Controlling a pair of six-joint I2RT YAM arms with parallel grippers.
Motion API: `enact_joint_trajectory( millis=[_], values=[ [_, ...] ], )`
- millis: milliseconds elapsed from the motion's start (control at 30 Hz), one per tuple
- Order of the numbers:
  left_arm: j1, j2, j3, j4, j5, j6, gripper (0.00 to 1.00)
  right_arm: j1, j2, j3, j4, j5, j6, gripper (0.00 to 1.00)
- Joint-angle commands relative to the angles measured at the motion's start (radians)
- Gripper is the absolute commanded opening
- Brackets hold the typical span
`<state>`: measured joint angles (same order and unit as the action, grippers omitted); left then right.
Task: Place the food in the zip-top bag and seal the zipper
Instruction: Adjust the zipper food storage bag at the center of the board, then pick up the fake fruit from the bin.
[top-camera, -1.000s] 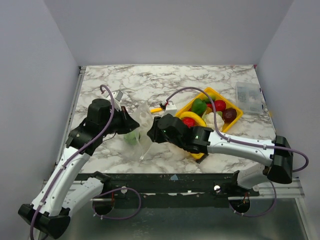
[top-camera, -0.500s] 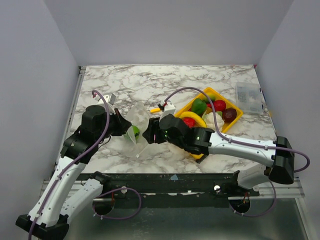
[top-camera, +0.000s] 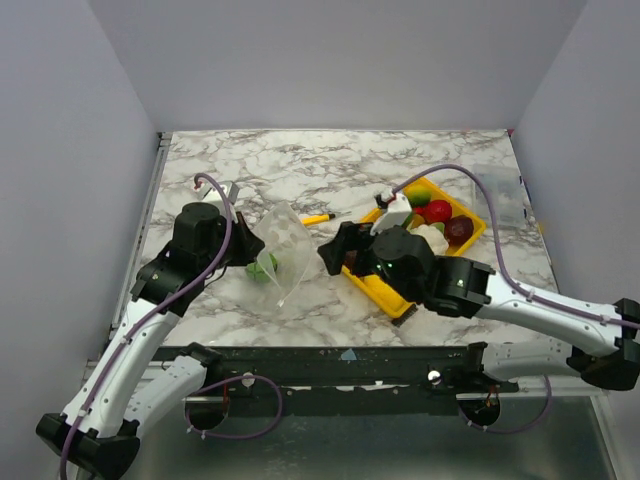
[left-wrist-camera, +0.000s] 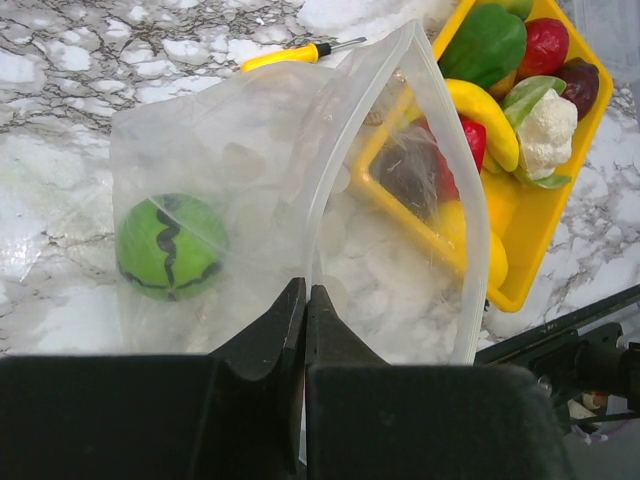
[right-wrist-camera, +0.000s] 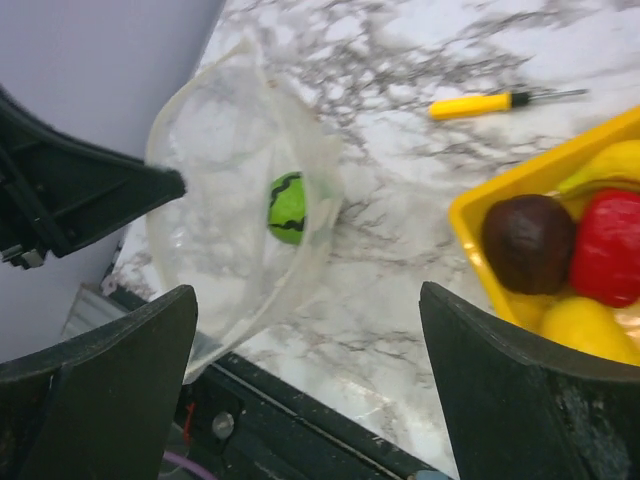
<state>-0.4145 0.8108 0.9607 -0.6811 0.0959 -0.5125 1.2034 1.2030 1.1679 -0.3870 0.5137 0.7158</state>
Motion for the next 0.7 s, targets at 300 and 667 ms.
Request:
enact_joint_trajectory(
  millis=[300,667],
  values=[
    [-0.003,0.024,0.021,0.030,0.011,0.017,0.00,-0.306,-0.068,-0.215,-0.332,0.035,-0.077,1.00],
    [-0.003,0.027,-0.001,0.045,0.048,-0.006,0.00,-0.531,0.111,-0.247,-0.239,-0.433,-0.291,0.93]
  ],
)
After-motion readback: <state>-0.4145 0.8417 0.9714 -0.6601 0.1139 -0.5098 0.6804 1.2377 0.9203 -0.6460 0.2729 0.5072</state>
